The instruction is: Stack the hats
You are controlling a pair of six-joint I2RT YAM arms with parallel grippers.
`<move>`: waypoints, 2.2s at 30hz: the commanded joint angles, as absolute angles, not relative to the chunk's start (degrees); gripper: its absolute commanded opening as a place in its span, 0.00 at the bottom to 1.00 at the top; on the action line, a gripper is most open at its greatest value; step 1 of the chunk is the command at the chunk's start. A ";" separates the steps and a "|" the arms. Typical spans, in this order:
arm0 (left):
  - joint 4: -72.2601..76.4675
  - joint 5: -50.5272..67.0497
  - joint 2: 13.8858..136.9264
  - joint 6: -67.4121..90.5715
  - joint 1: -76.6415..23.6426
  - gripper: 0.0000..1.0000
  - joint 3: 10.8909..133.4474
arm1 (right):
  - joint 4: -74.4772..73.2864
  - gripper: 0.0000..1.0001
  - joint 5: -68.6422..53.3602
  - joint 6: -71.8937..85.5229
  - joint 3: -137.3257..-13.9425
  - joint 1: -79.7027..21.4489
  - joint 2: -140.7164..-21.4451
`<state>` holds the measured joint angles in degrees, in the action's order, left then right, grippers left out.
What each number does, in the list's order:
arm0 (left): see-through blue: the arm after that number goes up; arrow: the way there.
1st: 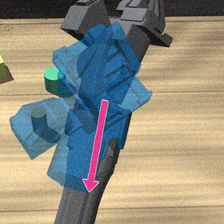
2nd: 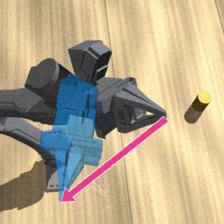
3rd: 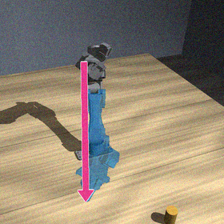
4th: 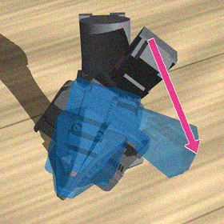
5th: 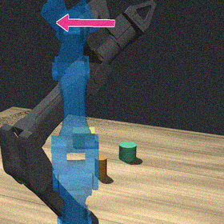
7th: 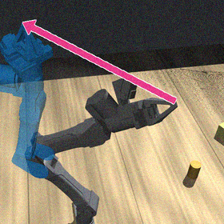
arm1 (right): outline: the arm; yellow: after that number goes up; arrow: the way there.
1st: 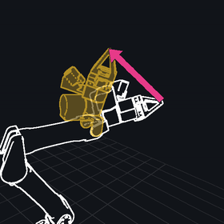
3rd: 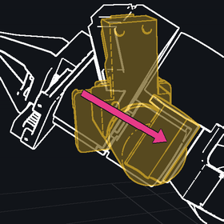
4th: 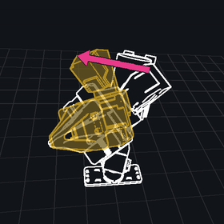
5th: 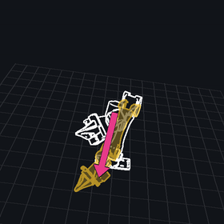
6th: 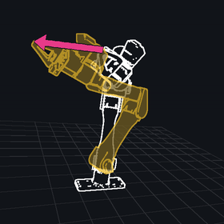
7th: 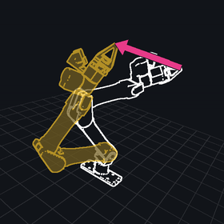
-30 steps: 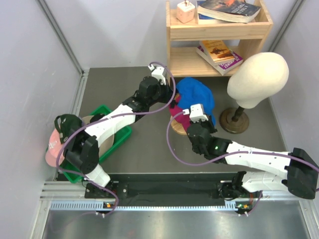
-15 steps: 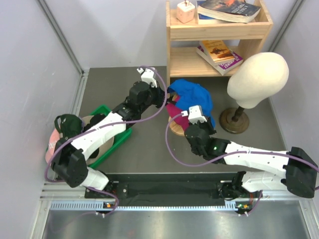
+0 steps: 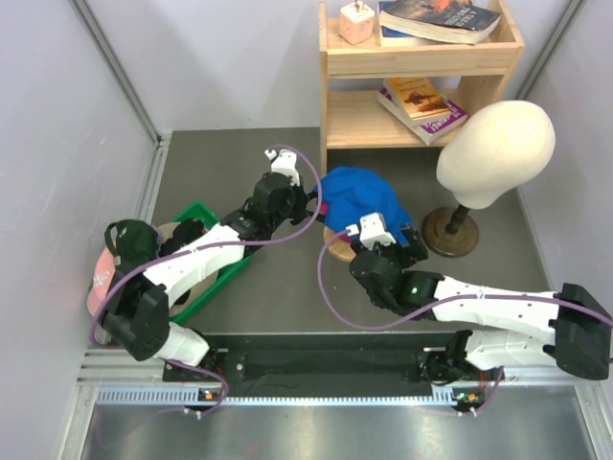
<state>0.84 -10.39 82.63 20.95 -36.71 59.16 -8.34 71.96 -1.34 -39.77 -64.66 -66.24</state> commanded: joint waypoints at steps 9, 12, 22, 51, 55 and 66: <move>2.90 -13.01 82.17 18.99 -36.83 0.00 56.95 | -18.55 0.94 61.82 5.81 -41.31 -75.14 -57.67; 2.20 -13.18 83.49 18.72 -36.74 0.00 57.48 | -16.01 0.95 51.65 3.52 -40.52 -75.50 -54.60; 0.53 -14.24 87.19 18.98 -36.83 0.00 58.10 | -12.04 0.99 44.65 3.34 -42.36 -73.84 -43.07; -37.95 -56.66 48.61 17.76 -36.04 0.99 56.95 | -6.16 1.00 37.71 5.89 -38.41 -59.33 -37.62; -38.95 -65.21 49.74 13.38 -31.31 0.99 56.78 | -4.13 1.00 34.64 6.06 -37.18 -58.89 -37.70; -34.01 -53.27 57.21 9.66 -6.86 0.92 57.13 | -1.15 1.00 29.71 4.83 -35.69 -57.83 -38.41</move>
<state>-35.62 -52.82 54.50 10.70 -8.93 55.92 -5.13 32.32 5.10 -36.21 -58.72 -39.00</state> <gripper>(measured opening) 0.931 0.996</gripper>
